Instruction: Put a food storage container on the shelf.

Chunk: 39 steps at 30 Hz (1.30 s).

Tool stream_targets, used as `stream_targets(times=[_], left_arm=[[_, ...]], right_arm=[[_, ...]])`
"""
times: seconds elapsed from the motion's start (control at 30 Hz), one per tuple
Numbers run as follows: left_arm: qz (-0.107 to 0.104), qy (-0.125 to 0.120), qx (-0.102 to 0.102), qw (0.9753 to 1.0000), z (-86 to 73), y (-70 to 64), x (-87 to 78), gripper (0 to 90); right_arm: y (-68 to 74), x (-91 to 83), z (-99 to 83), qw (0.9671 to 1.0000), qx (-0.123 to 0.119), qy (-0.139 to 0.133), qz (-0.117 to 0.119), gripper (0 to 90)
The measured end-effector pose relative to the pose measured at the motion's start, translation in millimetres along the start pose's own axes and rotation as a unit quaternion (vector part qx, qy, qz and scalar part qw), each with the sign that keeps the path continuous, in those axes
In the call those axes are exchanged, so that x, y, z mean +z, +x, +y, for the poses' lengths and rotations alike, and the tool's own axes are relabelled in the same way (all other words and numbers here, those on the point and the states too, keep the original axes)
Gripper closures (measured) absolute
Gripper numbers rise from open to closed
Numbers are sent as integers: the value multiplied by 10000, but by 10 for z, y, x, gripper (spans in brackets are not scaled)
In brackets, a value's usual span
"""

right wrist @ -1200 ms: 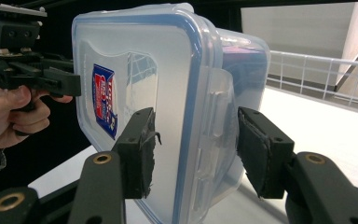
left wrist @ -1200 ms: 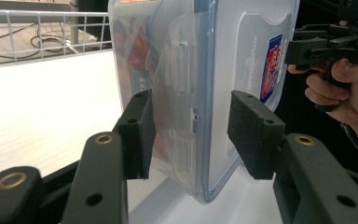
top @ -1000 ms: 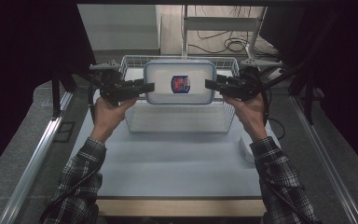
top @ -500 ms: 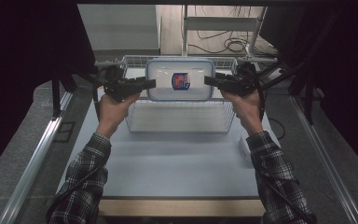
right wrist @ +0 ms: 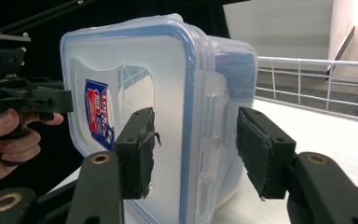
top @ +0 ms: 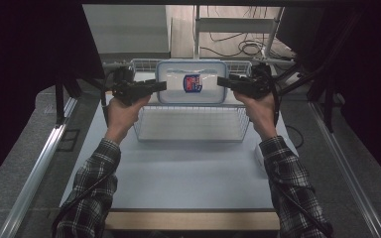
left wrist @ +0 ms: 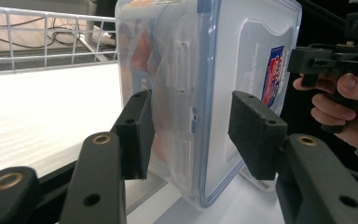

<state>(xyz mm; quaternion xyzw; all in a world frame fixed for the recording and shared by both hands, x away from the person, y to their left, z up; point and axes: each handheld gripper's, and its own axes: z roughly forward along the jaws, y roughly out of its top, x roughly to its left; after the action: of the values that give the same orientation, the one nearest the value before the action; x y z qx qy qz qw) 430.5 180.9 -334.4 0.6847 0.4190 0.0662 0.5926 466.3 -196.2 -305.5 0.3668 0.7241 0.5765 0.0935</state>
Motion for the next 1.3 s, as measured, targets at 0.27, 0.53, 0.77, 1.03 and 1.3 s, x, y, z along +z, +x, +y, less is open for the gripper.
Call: stream_targets(times=[0.27, 0.53, 0.77, 1.03, 1.3], left_arm=[[189, -152, -120, 9996, 26, 21, 35, 499], [454, -153, 57, 9988, 74, -17, 67, 529], [549, -91, 26, 9984, 89, 16, 123, 534], [589, -62, -117, 9982, 72, 68, 178, 531], [443, -42, -266, 9987, 88, 91, 185, 498]], right_arm=[[-24, 41, 28, 9999, 109, 4, -72, 471], [-15, 86, 68, 9997, 151, -1, -215, 474], [-65, 129, 92, 9990, 358, -24, -261, 469], [-93, 188, 109, 9979, 452, 12, -473, 447], [-112, 269, 85, 9965, 357, 208, -726, 470]])
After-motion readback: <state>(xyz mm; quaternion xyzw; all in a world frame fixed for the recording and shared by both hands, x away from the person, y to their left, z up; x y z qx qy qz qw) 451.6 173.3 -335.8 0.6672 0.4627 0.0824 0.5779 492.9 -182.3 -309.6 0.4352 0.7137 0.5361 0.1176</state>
